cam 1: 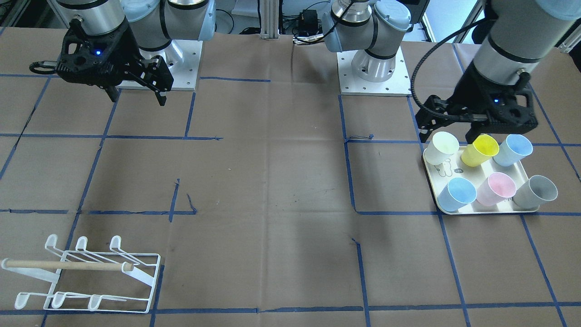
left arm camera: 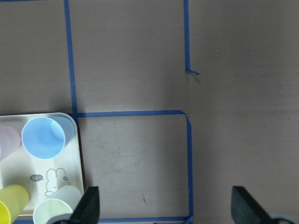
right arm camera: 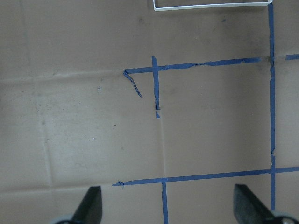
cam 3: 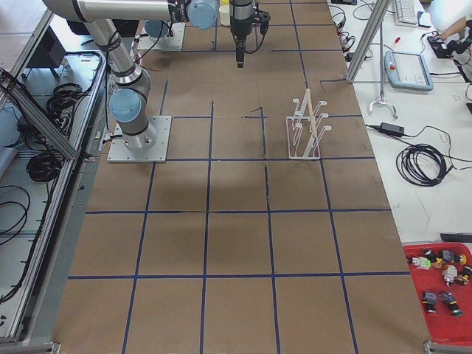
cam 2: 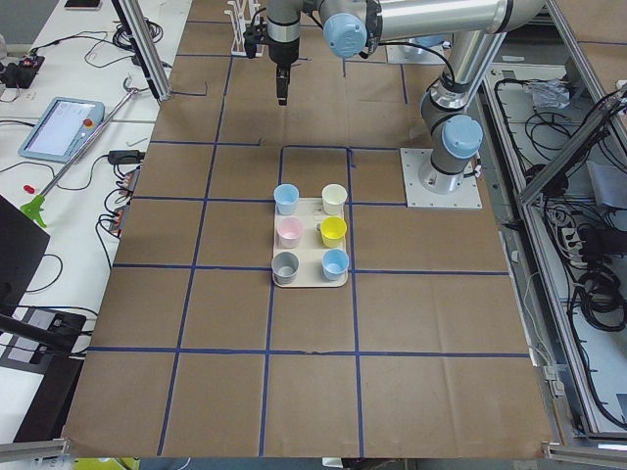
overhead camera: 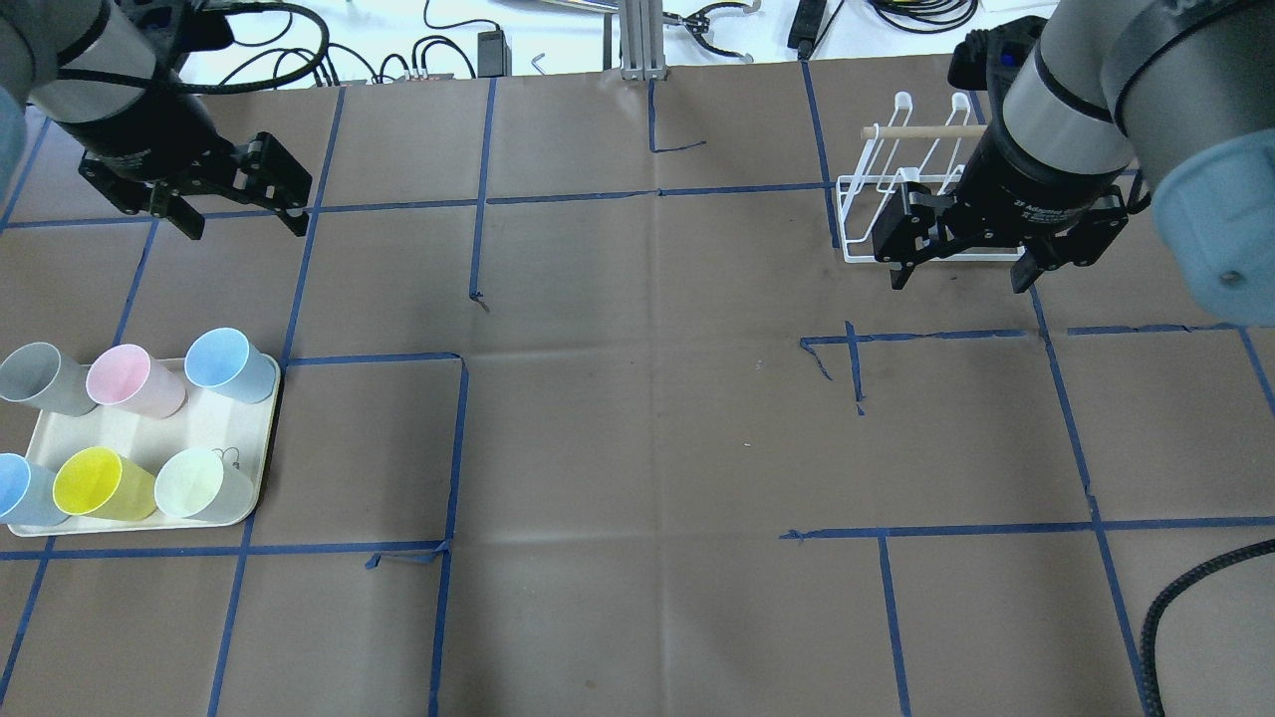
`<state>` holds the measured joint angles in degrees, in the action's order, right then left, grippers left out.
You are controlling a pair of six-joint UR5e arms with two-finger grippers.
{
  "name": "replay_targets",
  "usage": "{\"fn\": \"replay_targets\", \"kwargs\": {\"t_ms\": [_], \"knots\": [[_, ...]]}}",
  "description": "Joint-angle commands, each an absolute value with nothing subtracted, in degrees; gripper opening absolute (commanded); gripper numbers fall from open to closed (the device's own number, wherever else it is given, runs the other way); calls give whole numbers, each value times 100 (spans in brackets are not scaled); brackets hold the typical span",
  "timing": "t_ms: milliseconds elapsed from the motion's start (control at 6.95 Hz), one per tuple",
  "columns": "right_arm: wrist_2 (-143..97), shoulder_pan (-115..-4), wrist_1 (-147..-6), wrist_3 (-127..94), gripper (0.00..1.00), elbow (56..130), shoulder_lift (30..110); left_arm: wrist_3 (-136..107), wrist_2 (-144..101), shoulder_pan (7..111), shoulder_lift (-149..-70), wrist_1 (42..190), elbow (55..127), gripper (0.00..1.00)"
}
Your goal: Transfer IKEA cup to right arm and place on rack
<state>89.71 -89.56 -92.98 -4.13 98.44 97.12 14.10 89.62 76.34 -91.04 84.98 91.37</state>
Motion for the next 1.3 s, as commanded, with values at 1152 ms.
{"fn": "replay_targets", "kwargs": {"t_ms": [1152], "knots": [[8974,-8956,-9298,-422,100,9861,9703,2971,8938,6319,-10185,6648,10185,98]]}}
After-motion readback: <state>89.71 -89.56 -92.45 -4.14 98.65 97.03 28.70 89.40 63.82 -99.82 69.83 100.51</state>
